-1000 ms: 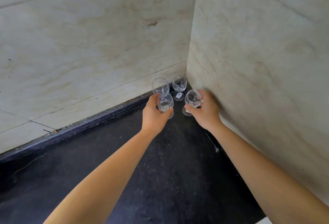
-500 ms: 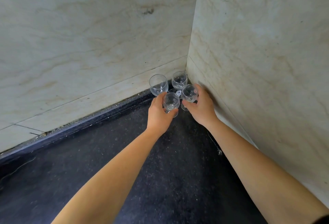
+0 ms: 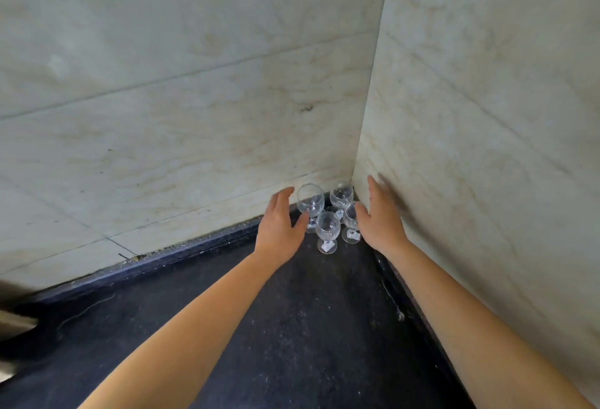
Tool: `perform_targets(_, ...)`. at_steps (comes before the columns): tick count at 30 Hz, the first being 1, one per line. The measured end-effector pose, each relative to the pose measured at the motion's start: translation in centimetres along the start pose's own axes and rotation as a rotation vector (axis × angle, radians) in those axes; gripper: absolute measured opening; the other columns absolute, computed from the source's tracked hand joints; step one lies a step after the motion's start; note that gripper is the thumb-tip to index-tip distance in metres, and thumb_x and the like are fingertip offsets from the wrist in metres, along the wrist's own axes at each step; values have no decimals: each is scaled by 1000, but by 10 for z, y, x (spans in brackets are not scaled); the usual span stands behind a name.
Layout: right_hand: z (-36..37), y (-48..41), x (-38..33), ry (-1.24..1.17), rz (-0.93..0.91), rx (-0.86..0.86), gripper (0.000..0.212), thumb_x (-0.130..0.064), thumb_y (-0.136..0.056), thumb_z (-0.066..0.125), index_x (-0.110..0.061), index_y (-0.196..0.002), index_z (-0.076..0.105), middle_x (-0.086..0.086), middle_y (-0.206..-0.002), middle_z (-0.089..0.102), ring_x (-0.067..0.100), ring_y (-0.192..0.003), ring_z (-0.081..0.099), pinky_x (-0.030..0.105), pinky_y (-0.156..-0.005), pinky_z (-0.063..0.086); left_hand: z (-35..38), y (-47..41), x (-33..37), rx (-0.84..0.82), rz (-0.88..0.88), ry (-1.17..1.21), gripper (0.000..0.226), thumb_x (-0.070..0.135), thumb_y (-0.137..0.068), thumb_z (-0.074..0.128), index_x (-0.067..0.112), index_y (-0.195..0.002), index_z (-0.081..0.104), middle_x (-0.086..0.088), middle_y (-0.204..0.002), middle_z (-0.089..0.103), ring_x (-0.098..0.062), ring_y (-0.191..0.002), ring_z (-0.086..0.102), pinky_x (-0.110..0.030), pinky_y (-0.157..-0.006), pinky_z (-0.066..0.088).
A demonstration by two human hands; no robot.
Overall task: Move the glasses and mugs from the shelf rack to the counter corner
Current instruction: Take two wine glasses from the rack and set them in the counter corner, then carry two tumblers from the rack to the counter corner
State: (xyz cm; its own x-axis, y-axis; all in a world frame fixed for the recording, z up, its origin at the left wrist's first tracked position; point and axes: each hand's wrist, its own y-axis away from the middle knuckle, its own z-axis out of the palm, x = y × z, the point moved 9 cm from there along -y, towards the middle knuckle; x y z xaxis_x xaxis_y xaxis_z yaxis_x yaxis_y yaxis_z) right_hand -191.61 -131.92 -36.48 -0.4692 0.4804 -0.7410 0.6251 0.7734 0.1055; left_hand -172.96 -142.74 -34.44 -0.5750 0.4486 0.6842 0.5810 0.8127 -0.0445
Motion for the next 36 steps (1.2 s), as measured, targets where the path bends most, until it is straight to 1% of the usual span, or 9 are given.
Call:
perform_targets(4, -44, 13, -98, 78, -191, 62, 64, -43, -107, 36, -16, -161, 15, 15, -166, 22, 30, -152, 24, 43, -119, 27, -106, 16, 43, 162, 146, -200, 57, 37, -102, 49, 13, -151, 35, -7, -161, 30, -28, -142, 37, -43, -108, 40)
perform_targets(8, -69, 39, -205, 178, -449, 189, 68, -55, -106, 29, -21, -162, 10, 14, -169, 8, 32, -155, 12, 51, -120, 22, -219, 58, 66, 422, 197, -428, 58, 41, -104, 40, 13, -153, 32, -10, -164, 21, -34, -148, 25, -51, -116, 31)
perform_targets(11, -54, 70, -280, 159, -669, 247, 68, -54, -106, 31, -19, -161, 14, 18, -169, 7, 35, -154, 13, 48, -121, 18, -291, 112, 54, 604, 155, -545, 59, 44, -104, 37, 14, -155, 30, -13, -165, 16, -35, -151, 17, -51, -118, 23)
perform_targets(16, 48, 139, -377, 165, -981, 140, 69, -51, -105, 34, -13, -160, 20, 27, -166, 8, 42, -152, 17, 54, -121, 23, -371, 223, -2, 742, -40, -722, 62, 43, -104, 39, 11, -156, 26, -18, -165, 14, -38, -152, 11, -58, -118, 19)
perform_targets(23, 194, 298, -460, 171, -1251, -136, 72, -53, -103, 39, -13, -160, 21, 27, -166, 7, 47, -151, 17, 60, -119, 23, -448, 428, -86, 813, -493, -828, 66, 49, -101, 34, 13, -156, 25, -17, -165, 14, -38, -152, 8, -62, -118, 16)
perform_targets(26, 230, 390, -506, 163, -1392, -180, 74, -57, -102, 39, -21, -162, 16, 25, -167, 4, 46, -153, 12, 60, -121, 18, -485, 528, -101, 898, -617, -857, 66, 50, -100, 36, 13, -154, 30, -18, -164, 16, -40, -151, 9, -63, -116, 17)
perform_targets(29, 260, 491, -550, 98, -1518, -183, 72, -58, -99, 40, -22, -160, 25, 27, -166, 10, 46, -152, 15, 60, -122, 15, -523, 635, -116, 972, -705, -888, 67, 53, -99, 34, 17, -155, 29, -16, -165, 12, -38, -152, 5, -63, -118, 14)
perform_targets(32, 298, 604, -580, 69, -1610, -178, 72, -61, -99, 37, -26, -160, 24, 24, -167, 9, 44, -153, 13, 58, -123, 10, -557, 752, -132, 1054, -771, -921, 66, 51, -98, 38, 19, -155, 31, -16, -165, 13, -38, -152, 6, -63, -118, 12)
perform_targets(36, 361, 773, -618, -21, -1702, -298, 75, -63, -100, 36, -24, -162, 20, 23, -168, 3, 45, -153, 9, 58, -122, 6, -600, 919, -145, 1132, -895, -975, 67, 51, -98, 39, 16, -155, 31, -17, -165, 11, -40, -152, 6, -67, -115, 14)
